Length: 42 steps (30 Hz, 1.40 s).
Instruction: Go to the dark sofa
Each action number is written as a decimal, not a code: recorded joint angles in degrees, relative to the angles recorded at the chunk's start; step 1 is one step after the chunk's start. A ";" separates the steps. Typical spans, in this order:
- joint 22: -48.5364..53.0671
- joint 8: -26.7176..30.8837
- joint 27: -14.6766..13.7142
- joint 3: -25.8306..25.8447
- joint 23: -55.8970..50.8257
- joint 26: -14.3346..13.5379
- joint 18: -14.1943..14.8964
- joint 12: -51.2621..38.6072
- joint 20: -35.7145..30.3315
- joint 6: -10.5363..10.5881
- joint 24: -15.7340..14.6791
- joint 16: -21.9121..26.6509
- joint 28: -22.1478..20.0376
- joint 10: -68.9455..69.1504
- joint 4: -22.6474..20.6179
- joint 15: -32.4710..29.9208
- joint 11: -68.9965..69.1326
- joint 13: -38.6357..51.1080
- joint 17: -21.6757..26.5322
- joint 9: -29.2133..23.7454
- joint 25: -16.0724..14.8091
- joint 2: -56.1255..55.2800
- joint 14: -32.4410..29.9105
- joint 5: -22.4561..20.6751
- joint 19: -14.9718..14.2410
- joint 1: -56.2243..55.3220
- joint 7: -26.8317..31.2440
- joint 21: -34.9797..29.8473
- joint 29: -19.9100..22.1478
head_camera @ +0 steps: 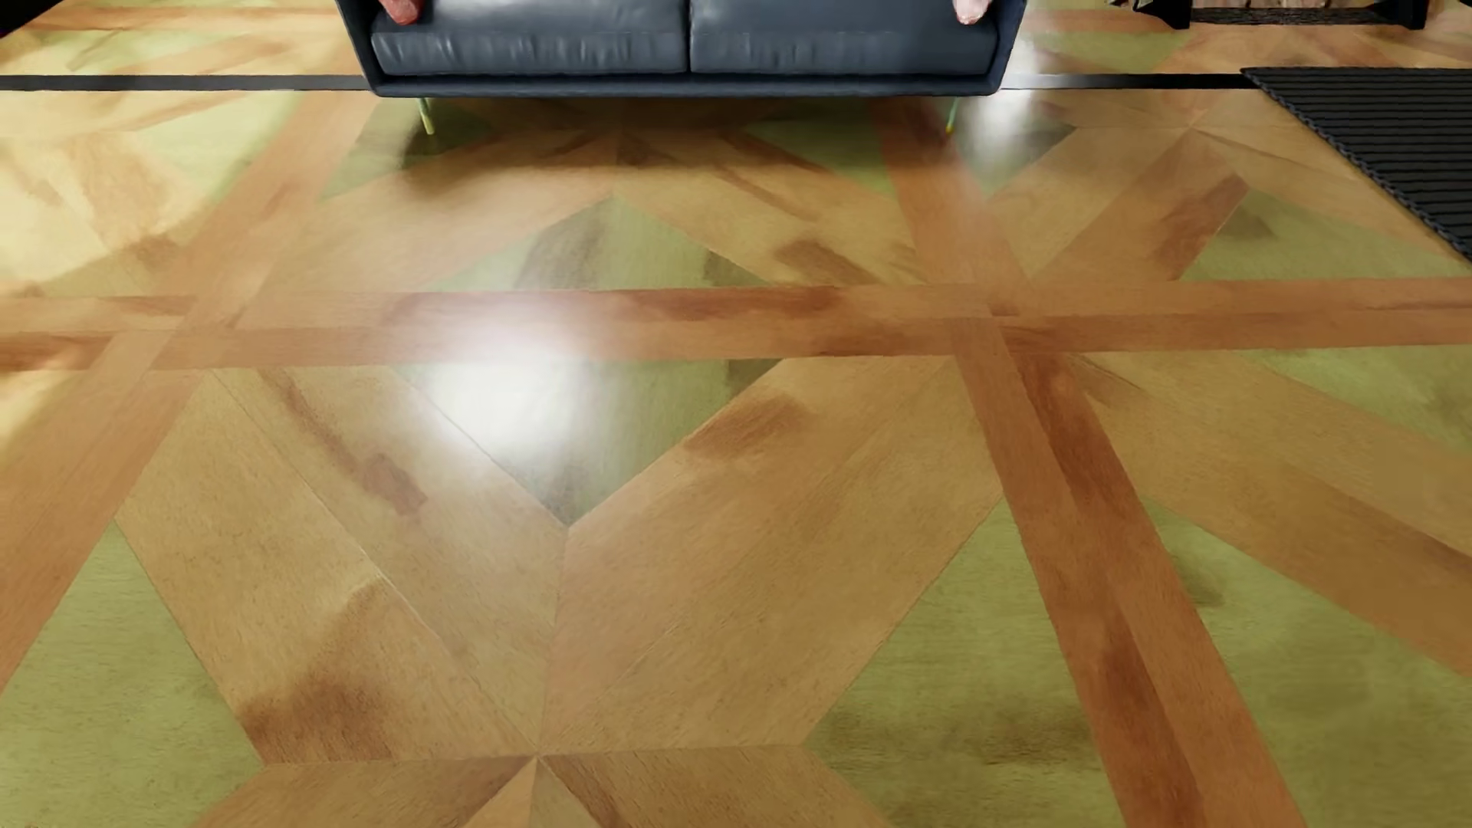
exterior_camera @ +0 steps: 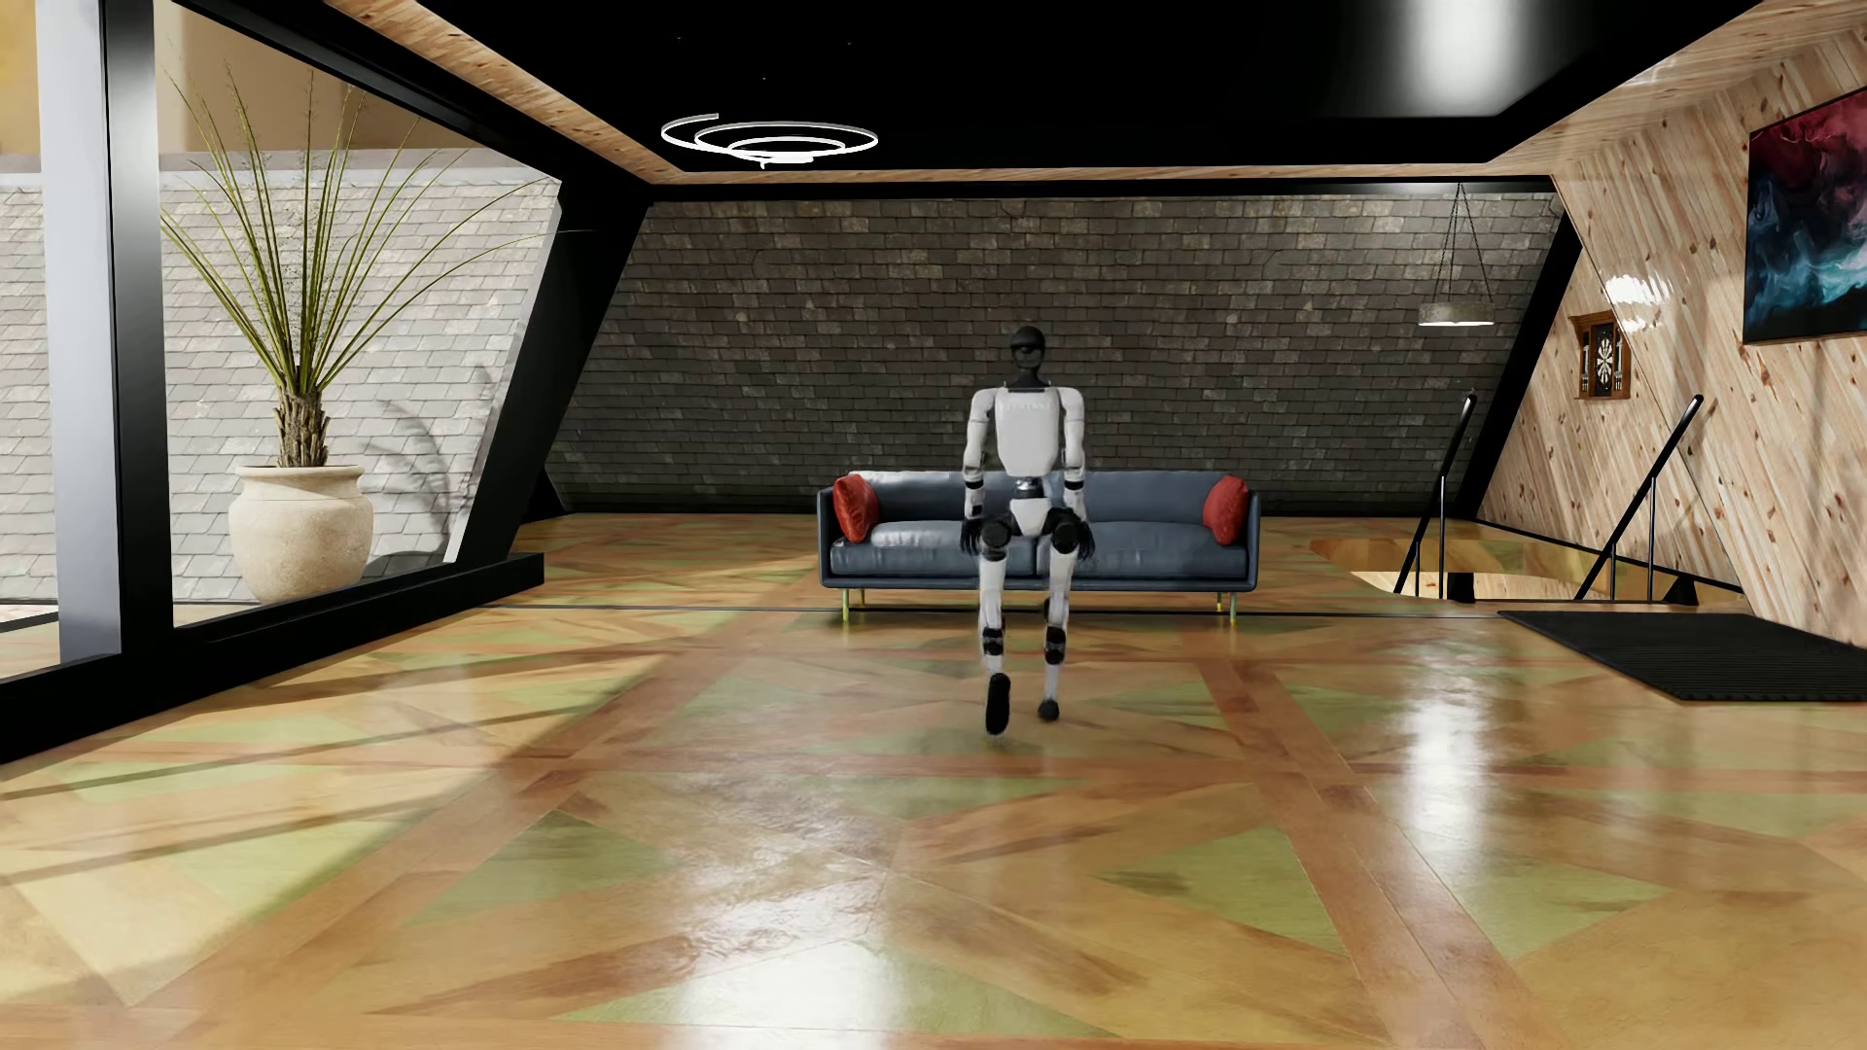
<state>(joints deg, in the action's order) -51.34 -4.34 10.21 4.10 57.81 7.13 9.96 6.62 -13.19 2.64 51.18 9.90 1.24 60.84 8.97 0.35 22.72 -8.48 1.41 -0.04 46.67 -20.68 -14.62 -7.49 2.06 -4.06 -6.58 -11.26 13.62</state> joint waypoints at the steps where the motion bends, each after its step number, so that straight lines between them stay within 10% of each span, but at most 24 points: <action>1: 1.39 -0.77 -1.55 -0.45 -1.03 -1.39 -1.00 0.73 -1.26 1.06 0.92 1.60 1.51 6.54 1.90 1.69 -0.27 1.41 -0.05 -0.25 0.67 2.01 2.50 -1.33 0.51 -5.23 1.07 -0.89 -0.11; 7: 9.35 1.26 -3.79 -3.80 -1.95 1.61 -5.73 7.09 8.59 3.12 -7.38 -0.68 -9.35 -6.20 1.32 11.57 0.83 15.01 0.52 -1.05 2.96 13.65 23.22 -5.24 1.88 -25.46 3.78 -3.12 0.14; 10: 9.24 3.64 -6.02 -5.54 -5.73 1.94 -5.78 6.30 8.41 2.36 -6.44 -1.15 -7.62 -34.56 -1.87 13.56 -2.73 18.83 1.00 -0.39 1.82 20.05 19.05 -4.75 1.71 -26.78 2.53 -4.73 0.74; 13: 9.17 5.33 -8.89 -6.67 -9.06 2.29 0.10 5.90 9.43 1.62 -5.34 -2.06 -5.76 -49.82 -4.83 15.45 -3.34 19.46 2.86 0.12 4.87 25.57 16.48 -4.39 1.46 -26.68 2.73 -11.83 2.80; 15: 8.42 5.81 -8.48 -7.39 -8.80 2.52 -6.86 5.69 9.81 0.76 -4.45 -3.24 -4.67 -42.58 -7.22 14.45 -1.95 17.25 3.60 0.55 4.89 29.69 10.70 -3.26 0.90 -27.49 3.48 -13.93 4.98; 19: 5.73 8.19 -0.17 -8.35 -0.09 3.94 -13.49 5.54 12.70 -2.84 -3.78 -6.86 -5.58 -34.83 -10.88 -3.72 16.16 11.60 2.39 1.13 2.73 26.91 15.12 1.81 -10.26 -22.77 -0.78 -10.98 5.42; 20: 5.27 8.69 0.59 -8.51 1.41 3.81 -13.57 5.27 13.08 -3.81 -3.75 -7.64 -5.46 -35.38 -11.75 -9.52 25.84 11.15 3.15 1.03 3.79 22.15 16.95 3.61 -15.84 -20.58 -2.61 -11.89 3.78; 22: 4.18 7.55 -1.84 -8.50 0.59 2.48 -13.71 4.10 11.75 -5.62 -2.69 -7.81 -5.14 -36.75 -13.55 -13.22 42.22 10.16 6.57 0.72 6.41 11.71 20.20 8.42 -16.47 -15.88 -5.76 -15.14 -0.40; 25: 0.66 6.86 -5.87 -6.73 -7.38 0.40 -13.75 0.10 8.55 -7.66 0.42 -6.39 -6.11 -37.47 -17.08 -2.76 50.21 5.38 11.59 -0.04 1.42 -1.87 24.65 13.13 -8.85 -8.85 -6.66 -11.23 -3.93; 28: 0.81 7.65 -2.60 -4.24 -12.61 -0.22 -13.55 -4.86 8.49 -8.56 0.35 -6.25 -8.09 -38.14 -19.47 6.60 35.22 1.05 11.53 -0.44 -3.87 -9.75 27.99 12.81 -5.31 -2.29 -4.56 -4.29 -1.95; 34: 5.74 1.37 0.03 -0.99 -8.26 -3.75 -12.06 -9.69 5.59 -8.15 -2.78 -5.17 -10.26 -43.77 -20.74 -0.09 -12.77 -0.44 8.54 0.36 -3.03 -9.99 28.87 11.38 -7.24 10.06 1.07 -2.02 -1.57; 36: 6.27 4.53 0.38 -0.38 -5.80 -3.61 -10.97 -8.99 4.35 -7.34 -3.19 -4.85 -10.24 -41.96 -19.71 -5.68 -9.54 -1.47 6.75 0.53 -1.69 -9.20 28.11 8.41 -1.90 13.45 3.62 -1.68 -1.24; 42: 1.28 -1.25 -1.57 -0.61 1.24 0.55 4.23 -3.36 1.86 -1.68 -1.54 -1.70 -3.11 -3.65 -8.07 -1.91 -3.31 1.88 2.11 0.84 3.67 0.09 -4.07 1.72 2.53 0.09 4.30 -3.37 -3.51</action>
<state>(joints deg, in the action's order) -50.06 -5.59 8.64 3.49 59.05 7.69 14.19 3.26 -11.33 0.96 49.64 8.20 -1.86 57.19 0.89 -1.56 19.41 -6.60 3.51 0.80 50.34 -20.59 -18.69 -5.77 4.60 -3.97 -2.28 -14.63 10.10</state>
